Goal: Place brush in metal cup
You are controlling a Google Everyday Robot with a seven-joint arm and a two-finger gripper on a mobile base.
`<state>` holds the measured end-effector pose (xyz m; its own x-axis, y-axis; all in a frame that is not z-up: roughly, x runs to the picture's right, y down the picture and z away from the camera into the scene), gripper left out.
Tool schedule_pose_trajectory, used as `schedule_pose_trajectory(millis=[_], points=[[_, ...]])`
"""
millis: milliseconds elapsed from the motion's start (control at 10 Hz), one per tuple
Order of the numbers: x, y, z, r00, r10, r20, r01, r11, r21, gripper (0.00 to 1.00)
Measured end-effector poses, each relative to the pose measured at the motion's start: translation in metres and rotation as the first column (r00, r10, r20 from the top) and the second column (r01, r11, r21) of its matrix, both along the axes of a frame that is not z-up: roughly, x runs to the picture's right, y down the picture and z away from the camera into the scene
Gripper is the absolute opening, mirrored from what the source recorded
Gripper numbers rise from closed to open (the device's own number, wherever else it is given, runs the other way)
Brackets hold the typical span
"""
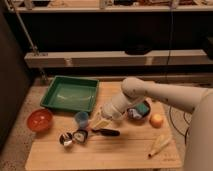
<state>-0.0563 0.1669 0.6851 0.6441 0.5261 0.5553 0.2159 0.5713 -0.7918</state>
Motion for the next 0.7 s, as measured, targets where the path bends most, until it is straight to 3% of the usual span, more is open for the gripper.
schedule_pose_trajectory(millis=[700], points=[[0.0005,-0.0007,0.0002,1.0,-0.002,-0.011,0.002,1.0,0.001,0.04]])
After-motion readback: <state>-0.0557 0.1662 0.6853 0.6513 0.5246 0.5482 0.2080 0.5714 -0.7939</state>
